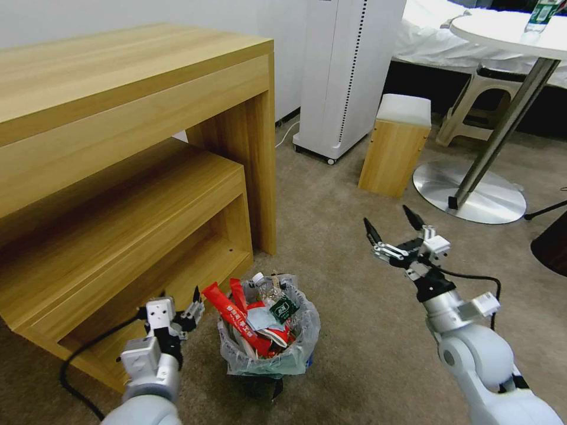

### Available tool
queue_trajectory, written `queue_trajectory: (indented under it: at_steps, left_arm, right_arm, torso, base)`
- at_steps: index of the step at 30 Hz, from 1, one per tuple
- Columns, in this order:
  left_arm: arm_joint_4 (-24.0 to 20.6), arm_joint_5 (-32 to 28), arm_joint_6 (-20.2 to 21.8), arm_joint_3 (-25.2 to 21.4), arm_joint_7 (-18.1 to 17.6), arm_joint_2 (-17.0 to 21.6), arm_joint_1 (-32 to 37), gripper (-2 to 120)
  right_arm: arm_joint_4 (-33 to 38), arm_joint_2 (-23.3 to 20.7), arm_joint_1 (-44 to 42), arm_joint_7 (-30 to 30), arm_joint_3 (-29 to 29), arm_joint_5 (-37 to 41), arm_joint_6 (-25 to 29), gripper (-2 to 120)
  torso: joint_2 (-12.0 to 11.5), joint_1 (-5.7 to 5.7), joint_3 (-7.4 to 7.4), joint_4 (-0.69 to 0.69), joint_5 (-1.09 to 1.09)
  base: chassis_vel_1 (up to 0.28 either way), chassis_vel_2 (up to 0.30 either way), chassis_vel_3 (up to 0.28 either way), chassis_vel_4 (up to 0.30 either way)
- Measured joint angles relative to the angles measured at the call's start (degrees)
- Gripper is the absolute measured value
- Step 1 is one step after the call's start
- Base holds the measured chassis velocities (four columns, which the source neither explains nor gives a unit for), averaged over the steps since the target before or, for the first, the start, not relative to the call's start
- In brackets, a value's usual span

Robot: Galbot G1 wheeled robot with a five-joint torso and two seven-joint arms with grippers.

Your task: Pick up the trash bin and place the garbage on the floor into it.

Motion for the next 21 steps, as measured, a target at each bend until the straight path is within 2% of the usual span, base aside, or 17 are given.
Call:
queue_trajectory:
  at_steps: [1, 4, 9, 15, 21]
  left_arm:
    - [0.0, 0.0, 0.0, 0.0, 0.0, 0.0, 0.0, 91]
    - [0.4, -0.4, -3.7, -2.0, 3.3, 1.4, -0.3, 99]
    - [1.0, -1.8, -4.7, -2.8, 5.7, 3.2, -0.3, 100]
    - [1.5, -1.9, -5.9, -0.9, 6.9, 4.9, 0.4, 100]
    - [2.1, -1.7, -7.4, -1.1, 7.4, 3.5, -0.2, 100]
  right_arm:
    - [0.0, 0.0, 0.0, 0.0, 0.0, 0.0, 0.0, 100]
    - [1.1, 1.0, -4.5, 1.5, 3.7, -1.9, 2.2, 100]
    - [0.7, 2.6, -11.5, 6.6, 7.5, -3.8, 5.8, 100]
    - [-1.5, 4.3, -14.4, 8.6, 9.0, -4.7, 8.5, 100]
    - [-2.4, 5.2, -14.2, 8.4, 8.9, -4.7, 9.6, 100]
  torso:
    - [0.0, 0.00, 0.00, 0.00, 0.00]
    - [0.0, 0.00, 0.00, 0.01, -0.01]
    - [0.0, 0.00, 0.00, 0.00, -0.01]
    - [0.0, 0.00, 0.00, 0.00, 0.01]
    - [0.0, 0.00, 0.00, 0.01, 0.00]
  base:
    - [0.000, 0.000, 0.000, 0.000]
    - [0.000, 0.000, 0.000, 0.000]
    - [0.000, 0.000, 0.000, 0.000]
    - [0.000, 0.000, 0.000, 0.000]
    - [0.000, 0.000, 0.000, 0.000]
